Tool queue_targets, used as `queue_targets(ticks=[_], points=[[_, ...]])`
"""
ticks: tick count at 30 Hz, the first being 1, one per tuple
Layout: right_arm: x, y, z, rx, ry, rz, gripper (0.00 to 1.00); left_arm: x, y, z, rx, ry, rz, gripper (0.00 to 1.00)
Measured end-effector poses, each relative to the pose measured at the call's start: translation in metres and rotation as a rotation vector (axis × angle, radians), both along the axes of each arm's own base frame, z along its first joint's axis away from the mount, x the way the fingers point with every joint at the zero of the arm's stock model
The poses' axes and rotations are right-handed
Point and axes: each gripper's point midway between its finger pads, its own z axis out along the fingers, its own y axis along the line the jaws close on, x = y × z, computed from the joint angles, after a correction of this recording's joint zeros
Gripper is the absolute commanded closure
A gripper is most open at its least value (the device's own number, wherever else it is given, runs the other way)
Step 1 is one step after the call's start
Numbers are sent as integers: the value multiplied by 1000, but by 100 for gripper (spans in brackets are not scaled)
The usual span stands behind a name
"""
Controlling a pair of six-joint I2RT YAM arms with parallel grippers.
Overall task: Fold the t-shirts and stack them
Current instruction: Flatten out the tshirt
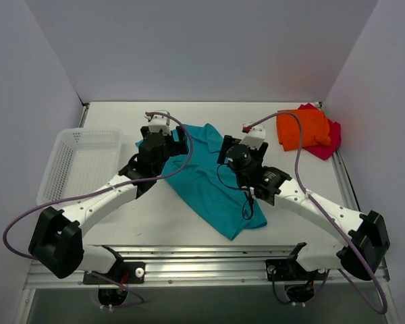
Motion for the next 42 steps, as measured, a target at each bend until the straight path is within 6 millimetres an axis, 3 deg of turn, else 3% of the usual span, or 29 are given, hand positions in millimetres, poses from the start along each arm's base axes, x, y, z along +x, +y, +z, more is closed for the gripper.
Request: queue_targets(ticks=[6,10,13,19,25,28,31,42], points=[[-14,-10,20,22,-32,15,22,7,7,3,36,13,45,6],[-17,-9,21,32,-34,31,23,35,-1,9,59,20,60,6],[-20,-10,4,13,-12,38,23,61,-5,3,82,44,75,6],[-24,-15,-21,-18,17,38,23,113,2,-32,119,168,95,4],[-23,-15,-25,-16,10,33,23,149,4,-84,159,291,118,1],[-21,-16,-28,-26,13,24,23,154,0,-109,169,357,126,0],[-18,-17,-36,-45,28,12,23,148,3,-130,185,418,135,1],[-8,-27,-57,-88,70,-27,23,142,12,-161,197,490,182,0]])
